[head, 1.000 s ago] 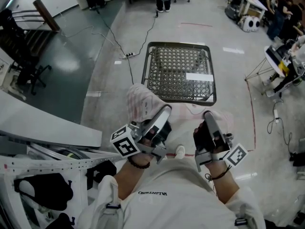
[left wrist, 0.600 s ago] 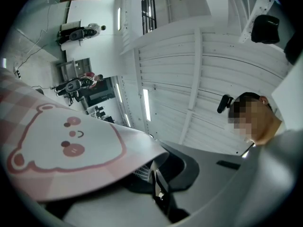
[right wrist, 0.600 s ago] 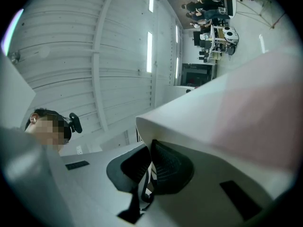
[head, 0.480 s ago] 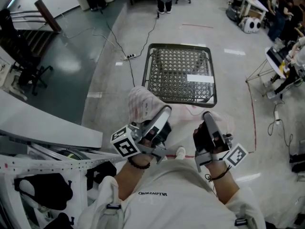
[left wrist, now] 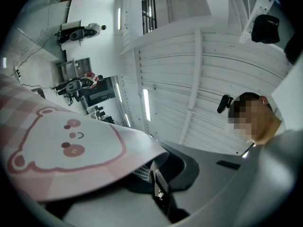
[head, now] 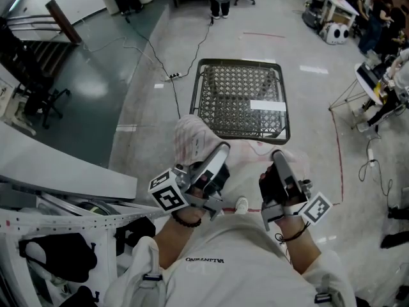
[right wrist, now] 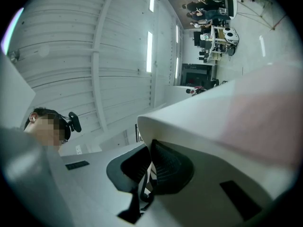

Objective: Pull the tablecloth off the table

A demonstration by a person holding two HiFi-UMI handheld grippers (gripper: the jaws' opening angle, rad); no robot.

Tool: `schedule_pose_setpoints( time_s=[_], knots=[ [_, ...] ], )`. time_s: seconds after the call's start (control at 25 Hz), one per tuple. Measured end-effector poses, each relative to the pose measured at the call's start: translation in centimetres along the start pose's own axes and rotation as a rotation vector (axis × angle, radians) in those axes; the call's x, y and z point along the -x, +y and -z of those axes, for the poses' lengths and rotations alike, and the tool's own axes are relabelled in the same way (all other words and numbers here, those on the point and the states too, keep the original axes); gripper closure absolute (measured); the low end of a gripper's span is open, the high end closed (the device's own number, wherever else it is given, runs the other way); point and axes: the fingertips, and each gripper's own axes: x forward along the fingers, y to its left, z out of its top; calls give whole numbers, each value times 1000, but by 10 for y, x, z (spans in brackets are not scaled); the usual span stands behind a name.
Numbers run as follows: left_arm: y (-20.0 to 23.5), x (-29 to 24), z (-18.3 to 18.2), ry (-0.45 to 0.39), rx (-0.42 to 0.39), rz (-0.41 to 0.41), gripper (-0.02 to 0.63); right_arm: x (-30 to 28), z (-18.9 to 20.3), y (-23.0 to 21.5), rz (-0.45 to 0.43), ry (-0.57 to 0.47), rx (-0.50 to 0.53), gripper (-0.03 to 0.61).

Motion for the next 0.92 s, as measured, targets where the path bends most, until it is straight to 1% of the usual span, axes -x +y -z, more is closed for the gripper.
schedule_pose_setpoints(
  time_s=[0.92],
  knots=[
    [2, -1, -2, 8, 2, -2, 611, -2, 0, -3, 10, 0, -1, 568]
  ],
)
